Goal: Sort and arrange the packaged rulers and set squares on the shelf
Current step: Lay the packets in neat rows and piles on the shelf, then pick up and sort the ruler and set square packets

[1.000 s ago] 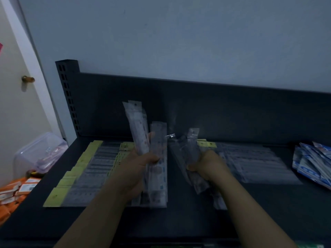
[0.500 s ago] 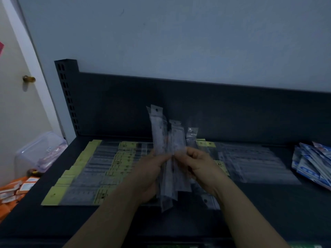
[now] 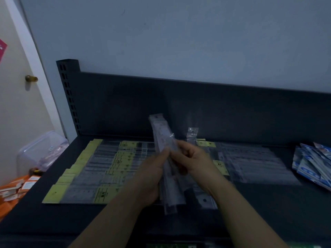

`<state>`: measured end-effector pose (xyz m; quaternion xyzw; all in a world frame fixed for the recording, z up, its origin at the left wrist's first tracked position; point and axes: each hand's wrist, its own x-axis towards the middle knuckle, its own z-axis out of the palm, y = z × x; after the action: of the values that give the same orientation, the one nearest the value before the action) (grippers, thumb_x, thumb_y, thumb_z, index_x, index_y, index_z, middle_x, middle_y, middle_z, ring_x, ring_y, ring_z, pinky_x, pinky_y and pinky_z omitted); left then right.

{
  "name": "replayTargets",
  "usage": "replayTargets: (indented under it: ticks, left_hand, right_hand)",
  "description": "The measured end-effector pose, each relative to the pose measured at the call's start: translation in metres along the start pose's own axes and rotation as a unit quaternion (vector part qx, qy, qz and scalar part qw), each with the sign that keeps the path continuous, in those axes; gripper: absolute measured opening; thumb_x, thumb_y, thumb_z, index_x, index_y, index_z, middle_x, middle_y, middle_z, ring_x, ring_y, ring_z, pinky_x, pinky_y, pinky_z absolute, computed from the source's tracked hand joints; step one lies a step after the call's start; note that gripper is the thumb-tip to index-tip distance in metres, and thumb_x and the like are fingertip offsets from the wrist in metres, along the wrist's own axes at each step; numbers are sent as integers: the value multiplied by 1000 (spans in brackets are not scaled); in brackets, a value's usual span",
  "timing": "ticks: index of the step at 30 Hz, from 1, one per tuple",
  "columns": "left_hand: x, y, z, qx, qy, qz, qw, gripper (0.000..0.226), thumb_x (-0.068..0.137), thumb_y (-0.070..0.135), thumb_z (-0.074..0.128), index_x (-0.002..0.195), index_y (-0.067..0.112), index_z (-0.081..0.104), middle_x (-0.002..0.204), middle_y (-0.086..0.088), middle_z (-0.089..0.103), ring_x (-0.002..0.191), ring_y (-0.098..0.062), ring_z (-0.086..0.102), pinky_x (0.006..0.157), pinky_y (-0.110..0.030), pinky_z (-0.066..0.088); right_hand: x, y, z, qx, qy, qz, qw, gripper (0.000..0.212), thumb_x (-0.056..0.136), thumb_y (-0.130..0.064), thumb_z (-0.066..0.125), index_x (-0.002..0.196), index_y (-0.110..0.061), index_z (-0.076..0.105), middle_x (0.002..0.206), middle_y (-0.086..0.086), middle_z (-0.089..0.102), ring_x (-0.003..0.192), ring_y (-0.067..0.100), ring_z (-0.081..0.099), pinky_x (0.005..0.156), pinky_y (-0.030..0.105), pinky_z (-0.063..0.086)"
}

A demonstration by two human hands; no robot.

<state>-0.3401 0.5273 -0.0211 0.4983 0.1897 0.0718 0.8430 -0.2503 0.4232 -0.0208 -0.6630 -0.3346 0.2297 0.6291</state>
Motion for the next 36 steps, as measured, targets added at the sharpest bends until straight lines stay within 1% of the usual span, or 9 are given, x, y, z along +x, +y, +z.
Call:
replayTargets:
  ticks: [5, 7, 10, 11, 14, 23, 27, 32, 36]
  left_hand:
    - [6, -2, -9, 20, 62, -16, 998, 38, 99, 30, 46, 112, 0, 64, 100, -22, 72, 90, -34, 70, 80, -46, 56]
    - [5, 1, -14, -18, 64, -27, 997, 40, 100, 29, 43, 106, -4, 64, 95, -20, 73, 83, -30, 71, 75, -42, 58]
    - [7, 9, -25, -89, 89, -9, 992, 36, 99, 27, 46, 100, -6, 60, 78, -16, 69, 65, -24, 64, 54, -31, 58]
    - [7, 12, -28, -111, 94, 4, 989, 31, 98, 27, 48, 101, -3, 58, 72, -13, 64, 60, -20, 58, 49, -28, 56]
    - [12, 17, -38, -138, 89, 12, 986, 23, 97, 28, 50, 102, 6, 54, 68, -6, 56, 56, -14, 47, 46, -24, 51]
    - [14, 13, -40, -96, 79, -2, 992, 26, 96, 29, 52, 103, 5, 59, 72, -7, 60, 59, -16, 52, 50, -28, 53]
    - [15, 12, -40, -87, 71, -11, 994, 29, 96, 28, 53, 107, 2, 59, 75, -9, 60, 60, -17, 53, 50, -29, 52]
    - [16, 13, -36, -77, 82, -9, 994, 28, 95, 27, 56, 106, 1, 60, 82, -12, 64, 68, -19, 61, 57, -32, 56]
    - [18, 12, -25, -60, 75, -4, 995, 26, 93, 25, 59, 96, 0, 63, 82, -14, 65, 72, -21, 63, 60, -32, 59]
  right_hand:
    - [1, 2, -4, -182, -20, 1, 983, 28, 100, -20, 45, 118, -29, 64, 112, 1, 63, 92, -3, 61, 84, 12, 46]
    - [6, 10, -17, -238, 27, -6, 971, 29, 99, -18, 46, 124, -17, 61, 108, -6, 60, 84, -10, 56, 77, 8, 41]
    - [13, 25, -29, -418, 104, 33, 902, 13, 91, -28, 58, 86, -17, 62, 77, -4, 58, 71, 13, 54, 67, 28, 43]
    - [14, 30, -28, -470, 107, 65, 874, 20, 86, -35, 62, 79, -17, 57, 74, 0, 57, 71, 18, 55, 64, 31, 43]
    - [17, 29, -16, -535, 97, 113, 832, 31, 77, -43, 69, 85, -15, 58, 84, 4, 61, 83, 23, 60, 61, 27, 40]
    - [34, 11, -10, -452, 84, 260, 849, 32, 69, -36, 77, 79, -13, 56, 73, 2, 62, 74, 20, 63, 58, 25, 47]
    - [35, 9, -15, -413, 78, 275, 865, 40, 67, -35, 80, 87, -13, 53, 82, 2, 60, 80, 20, 62, 68, 29, 52]
    - [24, 10, -21, -210, 92, 197, 953, 33, 87, -21, 67, 60, -11, 49, 46, -2, 48, 35, 5, 42, 40, 17, 33]
    - [8, 6, -17, -20, 98, 129, 987, 34, 94, -16, 57, 62, -12, 48, 52, 0, 43, 39, 8, 35, 39, 19, 28]
